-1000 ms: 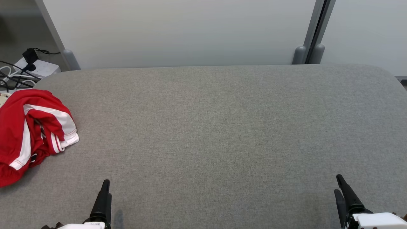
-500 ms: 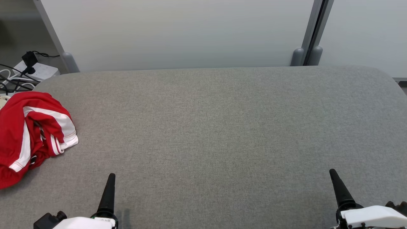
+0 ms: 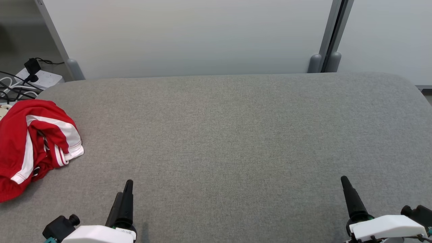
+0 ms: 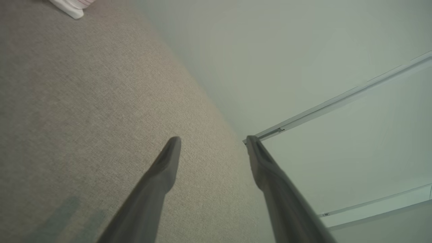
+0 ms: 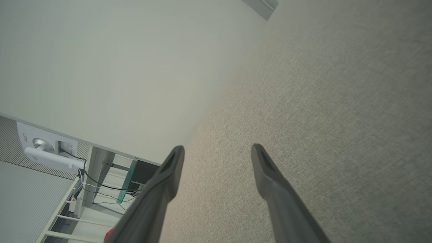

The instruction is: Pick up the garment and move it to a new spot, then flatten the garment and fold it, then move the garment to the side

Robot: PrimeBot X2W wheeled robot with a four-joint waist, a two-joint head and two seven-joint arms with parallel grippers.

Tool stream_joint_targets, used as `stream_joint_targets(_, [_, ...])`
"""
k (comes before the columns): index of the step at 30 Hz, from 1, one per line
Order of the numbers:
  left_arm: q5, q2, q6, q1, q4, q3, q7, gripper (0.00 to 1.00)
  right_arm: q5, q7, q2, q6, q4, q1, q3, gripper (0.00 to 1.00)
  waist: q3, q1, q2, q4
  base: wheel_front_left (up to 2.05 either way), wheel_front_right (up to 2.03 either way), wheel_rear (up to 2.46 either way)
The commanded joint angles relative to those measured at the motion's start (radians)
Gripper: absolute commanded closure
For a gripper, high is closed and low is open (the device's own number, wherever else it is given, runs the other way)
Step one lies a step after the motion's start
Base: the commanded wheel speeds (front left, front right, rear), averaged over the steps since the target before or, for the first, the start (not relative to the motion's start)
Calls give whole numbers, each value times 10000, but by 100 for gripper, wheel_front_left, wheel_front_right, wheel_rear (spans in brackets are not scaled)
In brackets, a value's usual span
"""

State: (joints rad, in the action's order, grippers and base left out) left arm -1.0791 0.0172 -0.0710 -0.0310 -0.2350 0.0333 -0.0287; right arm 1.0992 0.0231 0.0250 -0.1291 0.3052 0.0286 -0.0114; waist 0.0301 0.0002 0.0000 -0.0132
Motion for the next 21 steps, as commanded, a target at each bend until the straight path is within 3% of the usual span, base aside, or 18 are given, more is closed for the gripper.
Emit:
stream_joint_targets(1, [399,117,98,458,367,-51,-138,0,-354,195,114,-6,-288,438,-205,0,10,-1,0,-6,0,0,0])
stream_joint_targets(21, [2941,174,796,586,739,373,-725,0,-2445,781,419,-9,-608,703,-1198,0,83,-1,0,-21,0,0,0])
